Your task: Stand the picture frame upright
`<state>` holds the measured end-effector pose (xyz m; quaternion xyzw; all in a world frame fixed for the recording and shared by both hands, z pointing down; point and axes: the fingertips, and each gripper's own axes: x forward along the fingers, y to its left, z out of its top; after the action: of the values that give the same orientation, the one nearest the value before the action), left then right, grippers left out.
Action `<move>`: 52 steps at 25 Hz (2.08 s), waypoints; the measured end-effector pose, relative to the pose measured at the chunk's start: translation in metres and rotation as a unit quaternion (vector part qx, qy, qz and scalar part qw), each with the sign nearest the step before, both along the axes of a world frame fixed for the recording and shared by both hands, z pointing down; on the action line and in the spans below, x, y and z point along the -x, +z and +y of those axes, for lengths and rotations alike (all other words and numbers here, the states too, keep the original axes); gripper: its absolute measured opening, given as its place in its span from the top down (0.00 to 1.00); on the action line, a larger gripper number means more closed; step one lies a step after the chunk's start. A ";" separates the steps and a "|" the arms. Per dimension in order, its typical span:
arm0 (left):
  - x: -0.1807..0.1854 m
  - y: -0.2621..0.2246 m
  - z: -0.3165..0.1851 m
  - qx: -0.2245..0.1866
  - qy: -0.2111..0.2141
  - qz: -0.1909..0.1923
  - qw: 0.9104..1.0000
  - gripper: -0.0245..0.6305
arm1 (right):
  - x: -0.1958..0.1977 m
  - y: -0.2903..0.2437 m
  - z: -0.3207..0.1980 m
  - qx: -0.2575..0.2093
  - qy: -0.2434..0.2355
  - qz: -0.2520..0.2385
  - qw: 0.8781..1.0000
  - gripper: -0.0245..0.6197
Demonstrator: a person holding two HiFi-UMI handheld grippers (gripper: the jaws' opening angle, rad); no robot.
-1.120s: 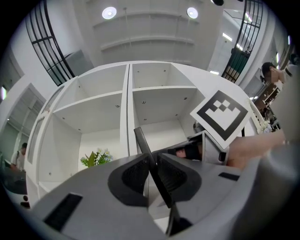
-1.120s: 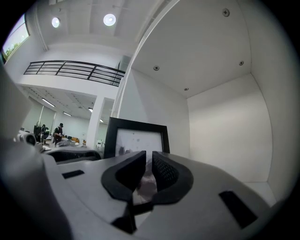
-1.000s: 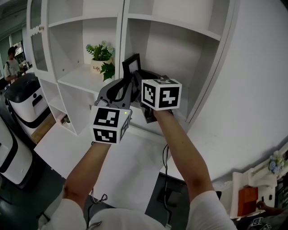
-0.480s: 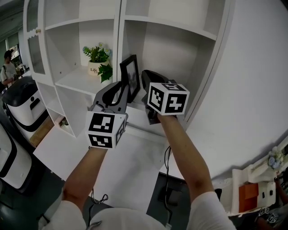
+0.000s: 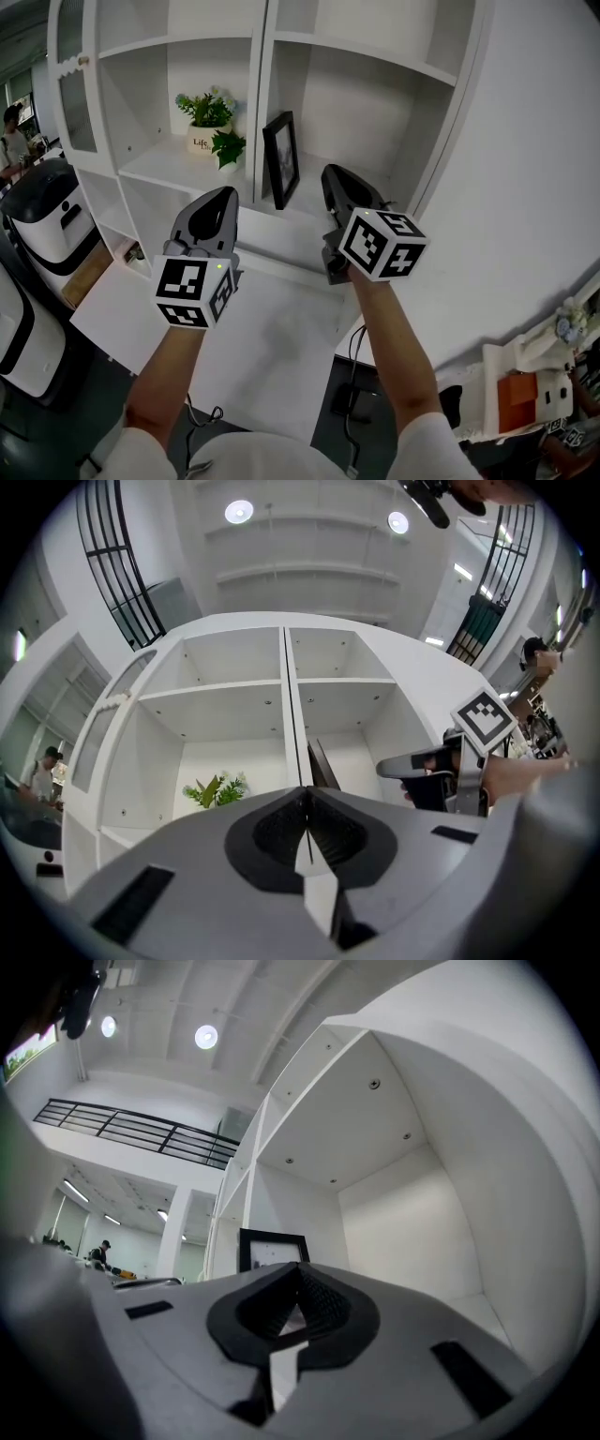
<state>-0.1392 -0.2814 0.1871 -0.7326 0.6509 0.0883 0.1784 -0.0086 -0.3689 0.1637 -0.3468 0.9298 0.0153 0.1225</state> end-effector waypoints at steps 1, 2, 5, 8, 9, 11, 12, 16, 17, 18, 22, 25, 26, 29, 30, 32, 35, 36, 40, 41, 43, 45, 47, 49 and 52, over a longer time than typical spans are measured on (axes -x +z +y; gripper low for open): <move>0.005 0.003 0.005 -0.001 0.002 0.003 1.000 0.94 | -0.005 0.002 0.006 0.003 0.001 -0.010 1.000 0.95; 0.010 0.006 0.010 -0.002 0.005 0.006 1.000 0.94 | -0.009 0.004 0.011 0.003 0.004 -0.017 1.000 0.95; 0.024 0.014 0.024 -0.004 0.014 0.014 1.000 0.94 | -0.018 0.009 0.027 -0.007 0.019 -0.013 1.000 0.95; 0.039 0.024 0.038 0.000 0.021 0.022 1.000 0.94 | -0.023 0.016 0.045 -0.019 0.035 0.007 0.999 0.95; 0.043 0.029 0.042 0.002 0.024 0.026 0.999 0.94 | -0.025 0.020 0.051 -0.021 0.041 0.011 0.999 0.95; 0.051 0.039 0.051 0.008 0.032 0.036 0.999 0.94 | -0.032 0.030 0.063 -0.016 0.053 0.013 0.998 0.95; 0.054 0.044 0.055 0.011 0.038 0.041 0.998 0.94 | -0.037 0.036 0.069 -0.010 0.057 0.010 0.998 0.95; 0.063 0.064 0.076 0.023 0.066 0.057 0.996 0.94 | -0.054 0.057 0.096 0.007 0.078 0.000 0.997 0.95; 0.064 0.069 0.082 0.025 0.073 0.059 0.995 0.94 | -0.060 0.063 0.104 0.008 0.086 0.002 0.996 0.95; 0.067 0.075 0.087 0.027 0.079 0.061 0.995 0.94 | -0.065 0.069 0.112 0.009 0.096 0.005 0.995 0.95; 0.080 0.100 0.102 0.046 0.089 0.070 0.993 0.94 | -0.089 0.099 0.143 0.013 0.146 0.029 0.989 0.95; 0.096 0.115 0.111 0.060 0.081 0.082 0.991 0.94 | -0.105 0.120 0.163 0.019 0.182 0.048 0.982 0.95; 0.102 0.120 0.114 0.063 0.077 0.090 0.991 0.94 | -0.110 0.127 0.170 0.020 0.194 0.055 0.979 0.95; 0.117 0.133 0.122 0.069 0.064 0.118 0.989 0.94 | -0.123 0.145 0.189 0.027 0.223 0.067 0.972 0.95; 0.120 0.137 0.125 0.069 0.063 0.129 0.987 0.94 | -0.126 0.152 0.195 0.032 0.229 0.067 0.970 0.95; 0.123 0.144 0.131 0.071 0.062 0.140 0.986 0.94 | -0.131 0.166 0.208 0.045 0.240 0.073 0.967 0.95; 0.125 0.152 0.137 0.080 0.062 0.133 0.986 0.94 | -0.143 0.184 0.226 0.069 0.262 0.079 0.959 0.95; 0.125 0.155 0.138 0.083 0.062 0.130 0.986 0.94 | -0.149 0.188 0.231 0.077 0.270 0.077 0.957 0.95; 0.122 0.170 0.142 0.104 0.066 0.115 0.986 0.94 | -0.164 0.206 0.250 0.094 0.305 0.076 0.945 0.95; 0.119 0.175 0.143 0.109 0.067 0.112 0.985 0.94 | -0.165 0.210 0.253 0.097 0.313 0.078 0.942 0.95; 0.112 0.185 0.145 0.120 0.069 0.107 0.985 0.94 | -0.168 0.219 0.256 0.105 0.325 0.077 0.937 0.95; 0.104 0.193 0.145 0.132 0.076 0.105 0.983 0.94 | -0.167 0.224 0.256 0.114 0.326 0.068 0.936 0.95; 0.094 0.201 0.146 0.144 0.083 0.103 0.981 0.94 | -0.165 0.223 0.255 0.112 0.318 0.070 0.939 0.95; 0.088 0.203 0.149 0.149 0.086 0.101 0.980 0.94 | -0.162 0.218 0.254 0.103 0.312 0.078 0.941 0.95; 0.084 0.195 0.150 0.140 0.085 0.097 0.982 0.94 | -0.161 0.211 0.251 0.095 0.305 0.074 0.945 0.95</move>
<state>-0.2231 -0.1318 0.3824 -0.7913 0.6060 0.0816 0.0017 0.1521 -0.1183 0.3747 -0.6218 0.7831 -0.0109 0.0093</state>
